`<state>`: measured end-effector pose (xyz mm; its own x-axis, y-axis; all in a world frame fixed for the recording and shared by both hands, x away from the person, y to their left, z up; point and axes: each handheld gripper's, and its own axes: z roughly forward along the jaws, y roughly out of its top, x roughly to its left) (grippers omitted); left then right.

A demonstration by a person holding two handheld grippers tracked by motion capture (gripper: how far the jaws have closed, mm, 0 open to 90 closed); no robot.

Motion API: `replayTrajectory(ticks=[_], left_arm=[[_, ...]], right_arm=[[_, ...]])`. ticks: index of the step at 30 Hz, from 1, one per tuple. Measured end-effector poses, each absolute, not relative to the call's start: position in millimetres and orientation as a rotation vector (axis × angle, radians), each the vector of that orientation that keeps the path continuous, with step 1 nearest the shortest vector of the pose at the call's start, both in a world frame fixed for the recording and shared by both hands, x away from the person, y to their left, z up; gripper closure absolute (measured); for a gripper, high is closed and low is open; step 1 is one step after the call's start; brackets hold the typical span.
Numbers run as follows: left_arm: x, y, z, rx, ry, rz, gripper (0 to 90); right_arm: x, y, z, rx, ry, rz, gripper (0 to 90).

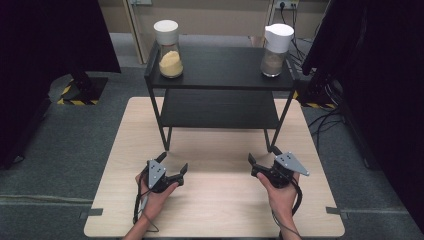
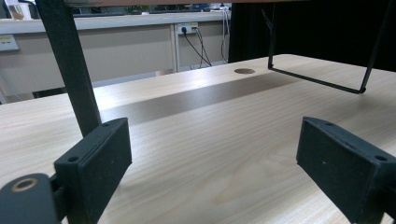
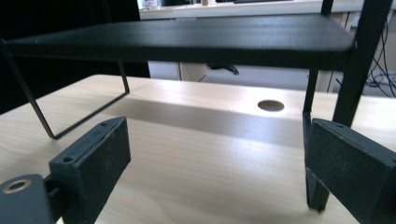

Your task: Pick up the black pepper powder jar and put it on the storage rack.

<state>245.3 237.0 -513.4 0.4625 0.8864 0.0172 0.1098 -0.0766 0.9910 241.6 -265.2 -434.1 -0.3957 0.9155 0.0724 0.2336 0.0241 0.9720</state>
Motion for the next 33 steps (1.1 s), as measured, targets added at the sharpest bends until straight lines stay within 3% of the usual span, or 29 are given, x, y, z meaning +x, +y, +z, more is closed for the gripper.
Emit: replayTrajectory(ticks=[33], left_arm=[[245.1, 237.0, -513.6, 1.520, 0.912, 0.817, 10.0]], right_arm=[[220.8, -272.0, -486.0, 1.228, 1.711, 1.373, 6.9]])
